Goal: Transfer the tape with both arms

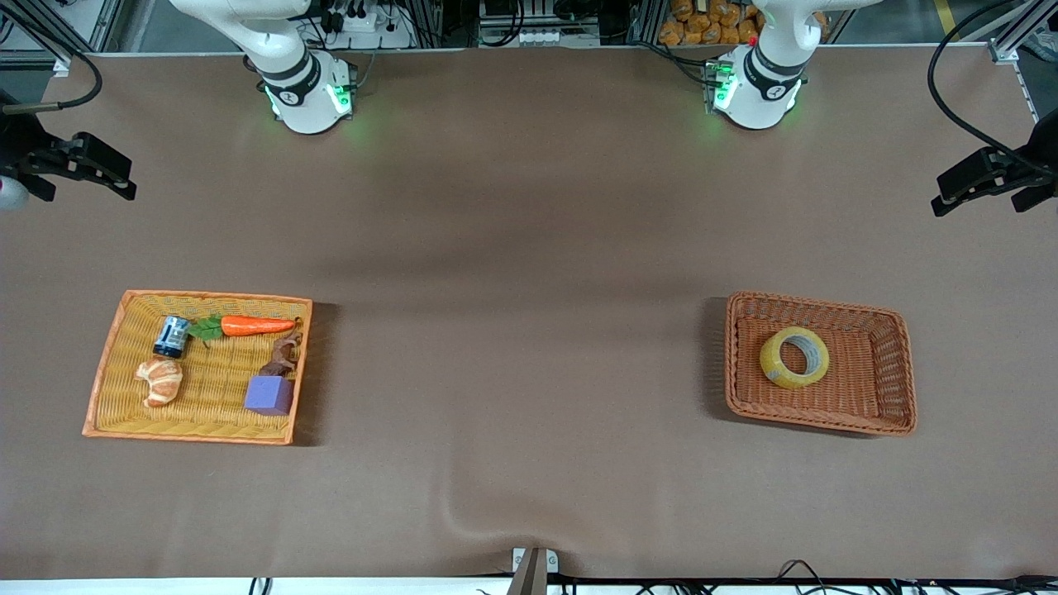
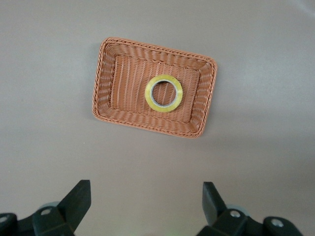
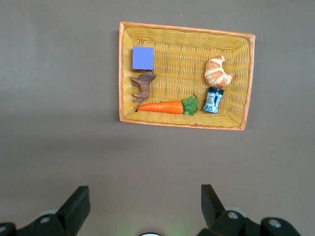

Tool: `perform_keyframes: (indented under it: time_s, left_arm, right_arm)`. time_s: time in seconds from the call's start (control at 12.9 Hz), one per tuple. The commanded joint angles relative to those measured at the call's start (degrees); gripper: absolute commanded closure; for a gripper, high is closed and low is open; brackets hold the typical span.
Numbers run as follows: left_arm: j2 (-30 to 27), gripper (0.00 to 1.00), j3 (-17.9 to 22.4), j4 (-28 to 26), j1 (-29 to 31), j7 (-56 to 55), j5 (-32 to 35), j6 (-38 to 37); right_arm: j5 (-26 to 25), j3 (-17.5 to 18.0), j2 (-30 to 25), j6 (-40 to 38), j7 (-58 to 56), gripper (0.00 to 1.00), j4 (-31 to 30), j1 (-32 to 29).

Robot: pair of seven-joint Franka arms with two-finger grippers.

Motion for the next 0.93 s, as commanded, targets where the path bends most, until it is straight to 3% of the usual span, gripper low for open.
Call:
perform_keyframes:
  time_s: [0.0, 0.85]
  left_arm:
    - [-0.9, 0.00, 0.6, -0.2, -0.6, 0.1, 0.4, -0.7]
    - [-0.8, 0.00, 1.4, -0.2, -0.6, 0.5, 0.3, -1.0]
  right_arm:
    - [0.5, 0.7, -2.1, 0.4, 0.3, 0.00, -2.2, -1.2]
    - [0.5, 0.7, -2.1, 0.3, 0.3, 0.00, -2.2, -1.2]
